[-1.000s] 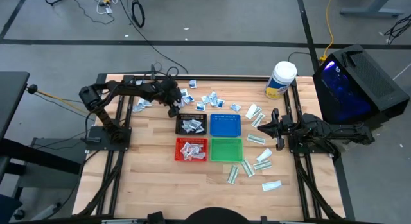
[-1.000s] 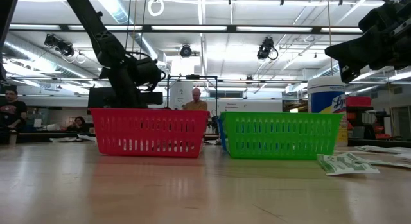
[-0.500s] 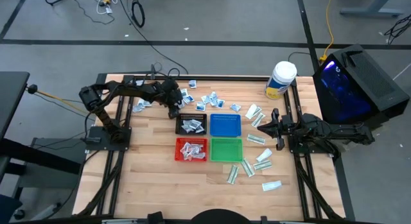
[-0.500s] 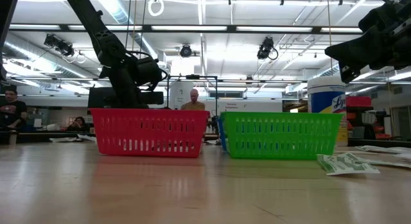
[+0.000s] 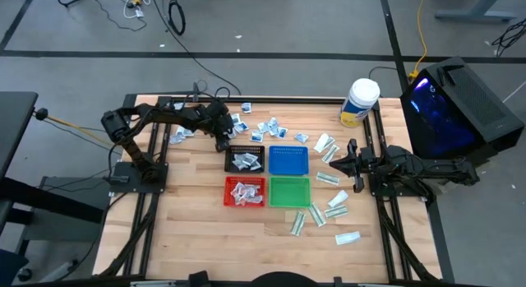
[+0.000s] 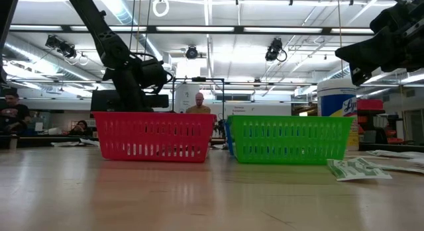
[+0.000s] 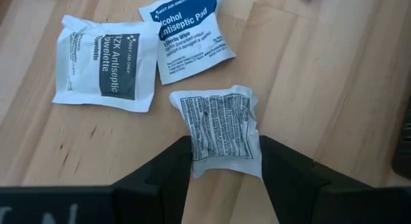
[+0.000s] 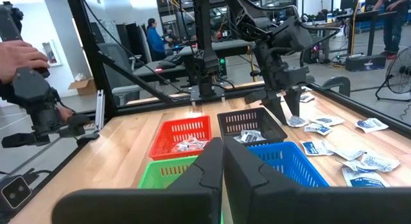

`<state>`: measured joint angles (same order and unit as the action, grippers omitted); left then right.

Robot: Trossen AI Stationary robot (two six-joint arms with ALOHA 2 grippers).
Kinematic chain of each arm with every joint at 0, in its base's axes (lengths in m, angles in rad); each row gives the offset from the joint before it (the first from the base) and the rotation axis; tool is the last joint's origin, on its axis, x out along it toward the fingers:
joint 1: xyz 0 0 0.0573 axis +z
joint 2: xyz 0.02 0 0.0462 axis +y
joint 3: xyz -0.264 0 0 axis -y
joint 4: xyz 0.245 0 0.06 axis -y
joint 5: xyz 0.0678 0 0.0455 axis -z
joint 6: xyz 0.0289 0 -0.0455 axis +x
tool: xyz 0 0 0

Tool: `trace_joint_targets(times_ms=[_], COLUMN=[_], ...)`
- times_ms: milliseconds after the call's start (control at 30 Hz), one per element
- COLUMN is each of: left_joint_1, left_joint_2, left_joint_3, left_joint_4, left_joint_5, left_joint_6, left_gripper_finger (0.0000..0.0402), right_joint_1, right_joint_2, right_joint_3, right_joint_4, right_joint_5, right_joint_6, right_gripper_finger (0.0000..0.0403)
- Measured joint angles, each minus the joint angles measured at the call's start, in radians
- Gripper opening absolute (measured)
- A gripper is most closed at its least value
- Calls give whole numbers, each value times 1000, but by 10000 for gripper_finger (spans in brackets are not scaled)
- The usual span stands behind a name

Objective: Pick & Place First Aid Supplies
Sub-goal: Put the gray towelette pack into the black bin

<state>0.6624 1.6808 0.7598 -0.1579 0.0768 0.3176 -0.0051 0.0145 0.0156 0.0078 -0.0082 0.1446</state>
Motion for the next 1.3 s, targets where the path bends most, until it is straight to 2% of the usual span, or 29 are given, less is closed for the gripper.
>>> trace_joint_targets(times_ms=[333, 900, 1300], left_joint_1=[3, 0, -110], left_joint_2=[-46, -193, -282], left_joint_3=[12, 12, 13], left_joint_4=[-37, -107, -102], left_joint_5=[-85, -78, -77], left_joint_6=[1, -53, -79], left_gripper_finger=[186, 186, 186], right_joint_1=[0, 0, 0], right_joint_2=[0, 0, 0], right_joint_3=[0, 0, 0], right_joint_4=[0, 0, 0], right_joint_5=[0, 0, 0], right_joint_6=[0, 0, 0], right_gripper_finger=[18, 18, 18])
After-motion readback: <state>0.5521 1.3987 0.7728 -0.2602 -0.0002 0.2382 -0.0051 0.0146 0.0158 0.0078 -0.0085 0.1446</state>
